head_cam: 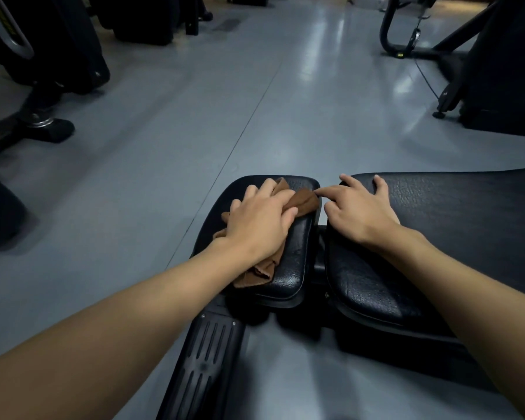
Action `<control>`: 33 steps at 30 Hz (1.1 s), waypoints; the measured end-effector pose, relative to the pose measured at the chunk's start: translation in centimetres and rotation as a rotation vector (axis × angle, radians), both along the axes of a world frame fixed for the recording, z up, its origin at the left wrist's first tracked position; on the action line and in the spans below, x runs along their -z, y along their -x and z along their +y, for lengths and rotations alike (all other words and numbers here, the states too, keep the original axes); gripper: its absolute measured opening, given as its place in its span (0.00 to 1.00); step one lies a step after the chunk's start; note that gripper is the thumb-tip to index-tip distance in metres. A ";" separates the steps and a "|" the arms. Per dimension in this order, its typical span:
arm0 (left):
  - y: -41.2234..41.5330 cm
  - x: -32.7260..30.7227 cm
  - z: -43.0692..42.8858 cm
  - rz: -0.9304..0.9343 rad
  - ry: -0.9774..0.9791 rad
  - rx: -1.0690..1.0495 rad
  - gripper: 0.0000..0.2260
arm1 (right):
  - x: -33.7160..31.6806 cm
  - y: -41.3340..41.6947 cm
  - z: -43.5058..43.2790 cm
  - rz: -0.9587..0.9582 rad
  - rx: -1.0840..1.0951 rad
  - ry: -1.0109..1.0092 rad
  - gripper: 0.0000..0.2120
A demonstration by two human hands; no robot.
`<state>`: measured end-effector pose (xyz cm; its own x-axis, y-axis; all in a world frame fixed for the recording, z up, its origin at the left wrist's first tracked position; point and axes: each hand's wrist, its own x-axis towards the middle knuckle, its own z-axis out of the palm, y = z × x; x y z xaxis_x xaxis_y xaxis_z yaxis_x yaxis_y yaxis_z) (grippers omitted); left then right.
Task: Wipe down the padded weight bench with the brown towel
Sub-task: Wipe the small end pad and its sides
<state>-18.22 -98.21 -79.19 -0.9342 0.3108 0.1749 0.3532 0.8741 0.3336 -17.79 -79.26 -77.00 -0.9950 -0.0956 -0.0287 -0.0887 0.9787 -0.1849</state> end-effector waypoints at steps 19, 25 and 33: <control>7.5 -0.4 1.5 -0.087 -0.056 -0.114 0.15 | 0.5 -0.6 -0.3 0.020 -0.085 -0.133 0.26; 7.6 0.6 -3.3 -0.099 -0.051 -0.197 0.13 | 0.4 -0.7 -0.3 -0.001 -0.076 -0.131 0.26; 7.5 0.5 -5.5 -0.140 -0.022 -0.268 0.14 | 0.5 -0.7 -0.5 -0.012 -0.066 -0.124 0.26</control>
<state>-25.70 -103.67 -79.74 -0.9980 0.0474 0.0428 0.0602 0.9218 0.3830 -17.11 -79.76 -77.46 -0.9862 -0.1561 -0.0559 -0.1524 0.9862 -0.0646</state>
